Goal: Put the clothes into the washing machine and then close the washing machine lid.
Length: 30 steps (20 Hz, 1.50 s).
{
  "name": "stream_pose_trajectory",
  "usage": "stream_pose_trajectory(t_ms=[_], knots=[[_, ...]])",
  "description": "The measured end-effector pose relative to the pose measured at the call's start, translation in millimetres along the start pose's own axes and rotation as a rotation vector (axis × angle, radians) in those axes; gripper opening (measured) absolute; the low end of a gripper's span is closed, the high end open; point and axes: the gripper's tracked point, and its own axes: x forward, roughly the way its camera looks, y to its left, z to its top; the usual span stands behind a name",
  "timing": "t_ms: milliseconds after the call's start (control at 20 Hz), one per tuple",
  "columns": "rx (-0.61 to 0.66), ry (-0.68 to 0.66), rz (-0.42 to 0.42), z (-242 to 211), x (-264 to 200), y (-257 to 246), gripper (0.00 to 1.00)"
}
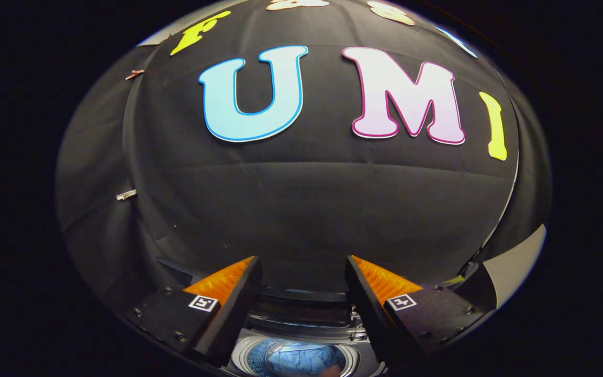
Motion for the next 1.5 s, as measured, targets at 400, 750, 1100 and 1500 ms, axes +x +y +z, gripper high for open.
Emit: stream_pose_trajectory(t_ms=[400,750,1100,1500], knots=[[-0.022,-0.095,0.019,6.7,2.0,1.0,1.0],[-0.029,-0.144,0.063,10.4,4.8,3.8,1.0],[-0.028,-0.195,0.054,12.2,3.3,3.6,1.0],[-0.091,-0.017,0.009,-108.9,5.7,-7.8,0.97]])
